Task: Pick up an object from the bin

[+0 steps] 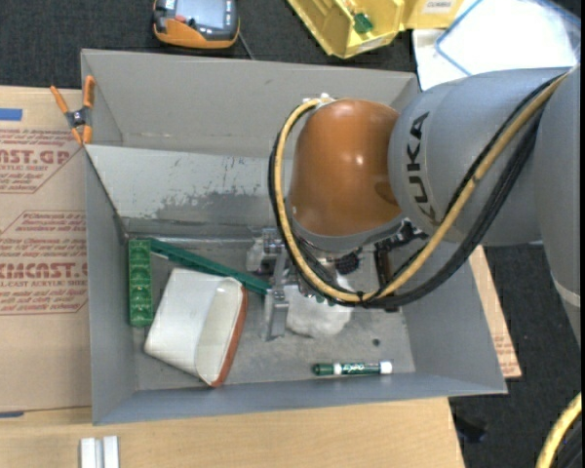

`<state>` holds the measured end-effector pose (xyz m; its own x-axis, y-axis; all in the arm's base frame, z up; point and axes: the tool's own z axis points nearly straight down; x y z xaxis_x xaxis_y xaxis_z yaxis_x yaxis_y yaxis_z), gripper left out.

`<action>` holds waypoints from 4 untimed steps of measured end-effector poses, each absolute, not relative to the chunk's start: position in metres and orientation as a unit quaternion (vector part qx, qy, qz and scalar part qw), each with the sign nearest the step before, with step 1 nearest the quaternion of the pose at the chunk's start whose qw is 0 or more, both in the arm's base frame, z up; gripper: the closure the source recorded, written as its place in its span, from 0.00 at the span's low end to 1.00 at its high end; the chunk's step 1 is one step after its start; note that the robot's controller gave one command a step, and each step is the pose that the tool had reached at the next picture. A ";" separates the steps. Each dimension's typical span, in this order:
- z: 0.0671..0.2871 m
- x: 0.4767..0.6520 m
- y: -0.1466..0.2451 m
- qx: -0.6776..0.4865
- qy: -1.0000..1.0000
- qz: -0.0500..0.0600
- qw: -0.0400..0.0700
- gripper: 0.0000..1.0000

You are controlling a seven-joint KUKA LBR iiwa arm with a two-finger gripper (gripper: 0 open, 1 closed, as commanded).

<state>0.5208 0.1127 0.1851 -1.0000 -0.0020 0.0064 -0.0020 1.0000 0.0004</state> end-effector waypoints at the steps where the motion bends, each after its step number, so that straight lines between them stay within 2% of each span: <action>1: 0.188 0.523 0.112 0.001 -1.000 -0.001 -0.001 0.00; 2: 0.069 0.580 0.025 0.026 -1.000 -0.001 -0.001 0.00; 3: 0.071 0.573 0.005 -0.044 -0.999 -0.005 -0.008 0.00; 4: 0.073 0.582 0.025 0.020 -1.000 -0.001 -0.006 0.00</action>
Offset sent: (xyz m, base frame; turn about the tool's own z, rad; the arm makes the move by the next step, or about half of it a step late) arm 0.0587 -0.0871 -0.1151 -0.0517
